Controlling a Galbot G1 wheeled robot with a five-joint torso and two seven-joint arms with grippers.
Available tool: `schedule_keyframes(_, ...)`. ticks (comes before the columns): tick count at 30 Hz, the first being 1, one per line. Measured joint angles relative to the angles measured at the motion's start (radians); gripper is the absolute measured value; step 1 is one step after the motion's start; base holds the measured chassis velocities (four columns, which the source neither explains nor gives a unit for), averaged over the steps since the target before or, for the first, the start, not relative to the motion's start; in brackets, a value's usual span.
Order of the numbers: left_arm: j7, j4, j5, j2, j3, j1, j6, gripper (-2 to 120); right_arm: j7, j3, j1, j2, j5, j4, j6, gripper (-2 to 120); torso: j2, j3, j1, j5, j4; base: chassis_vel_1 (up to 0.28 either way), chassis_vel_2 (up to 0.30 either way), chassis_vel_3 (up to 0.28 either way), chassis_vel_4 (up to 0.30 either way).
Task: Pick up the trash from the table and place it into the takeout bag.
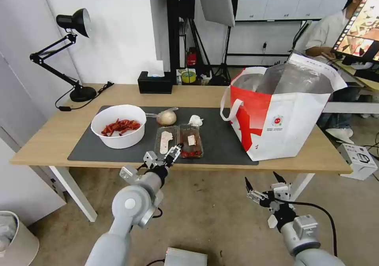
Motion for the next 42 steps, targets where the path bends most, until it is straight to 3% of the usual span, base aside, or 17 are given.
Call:
schedule_keyframes(4, -0.004, 0.008, 0.0, -0.004, 0.0, -0.008, -0.014, 100, 0.0, -0.001, 0.0, 0.005, -0.002, -0.002, 0.0, 100, 0.0, 0.0, 0.0, 0.0, -0.0001, 0.0, 0.0, 0.0, 0.0)
schedule_keyframes(8, -0.011, 0.011, -0.002, -0.013, -0.002, -0.015, -0.074, 100, -0.001, -0.002, 0.0, 0.013, -0.006, -0.007, 0.0, 100, 0.0, 0.0, 0.0, 0.0, 0.0, 0.0, 0.0, 0.0, 0.0)
schedule_keyframes(14, 0.019, -0.004, -0.006, -0.017, -0.006, -0.01, -0.106, 100, -0.002, -0.005, -0.002, 0.024, -0.016, -0.008, 0.004, 100, 0.0, 0.0, 0.0, 0.0, 0.0, 0.0, 0.0, 0.0, 0.0)
schedule_keyframes(26, 0.075, -0.047, -0.065, 0.007, -0.02, -0.021, -0.121, 100, -0.005, -0.007, -0.009, 0.031, -0.03, -0.008, 0.008, 100, 0.0, 0.0, 0.0, -0.0001, 0.0001, 0.0, 0.0, 0.0, 0.0)
schedule_keyframes(42, 0.092, -0.069, -0.066, -0.007, -0.001, -0.023, -0.12, 100, -0.006, -0.003, -0.016, 0.032, -0.034, -0.001, 0.011, 100, 0.0, 0.0, 0.0, 0.0, 0.0, 0.0, 0.0, 0.0, 0.0)
